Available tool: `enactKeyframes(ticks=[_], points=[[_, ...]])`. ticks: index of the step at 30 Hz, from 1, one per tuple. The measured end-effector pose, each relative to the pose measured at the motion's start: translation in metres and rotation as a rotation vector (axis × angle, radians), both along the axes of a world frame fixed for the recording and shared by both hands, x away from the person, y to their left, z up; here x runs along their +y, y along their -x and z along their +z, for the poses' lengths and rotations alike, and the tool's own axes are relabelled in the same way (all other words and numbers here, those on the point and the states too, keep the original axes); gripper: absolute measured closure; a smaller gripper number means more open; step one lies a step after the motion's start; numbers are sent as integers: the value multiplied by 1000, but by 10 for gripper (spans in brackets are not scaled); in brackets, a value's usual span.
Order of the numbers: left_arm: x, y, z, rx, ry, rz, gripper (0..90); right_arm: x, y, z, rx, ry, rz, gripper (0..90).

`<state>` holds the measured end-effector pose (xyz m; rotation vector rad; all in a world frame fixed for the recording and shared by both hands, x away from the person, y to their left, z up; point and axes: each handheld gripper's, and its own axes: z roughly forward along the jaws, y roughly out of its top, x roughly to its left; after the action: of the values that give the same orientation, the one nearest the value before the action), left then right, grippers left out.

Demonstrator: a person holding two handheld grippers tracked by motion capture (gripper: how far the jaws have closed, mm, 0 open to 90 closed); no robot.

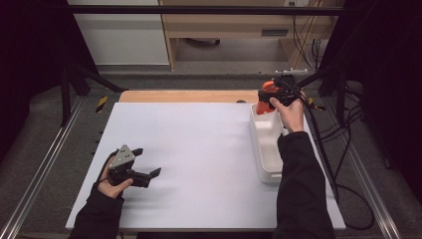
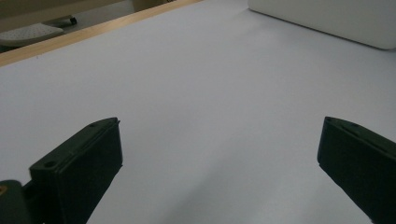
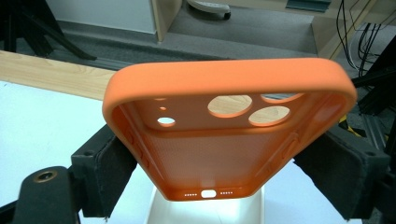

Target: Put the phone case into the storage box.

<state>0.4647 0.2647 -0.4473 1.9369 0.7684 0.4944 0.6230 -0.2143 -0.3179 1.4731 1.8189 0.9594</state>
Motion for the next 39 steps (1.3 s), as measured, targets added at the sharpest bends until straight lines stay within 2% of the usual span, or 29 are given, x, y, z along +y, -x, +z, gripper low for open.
enactKeyframes(ticks=[15, 39], points=[[-2, -1, -2, 5, -9, -2, 0, 2, -10, -17, 32, -20, -27, 152], [-2, -2, -5, 12, -16, -7, 0, 3, -25, -46, 91, 3, -71, 152]])
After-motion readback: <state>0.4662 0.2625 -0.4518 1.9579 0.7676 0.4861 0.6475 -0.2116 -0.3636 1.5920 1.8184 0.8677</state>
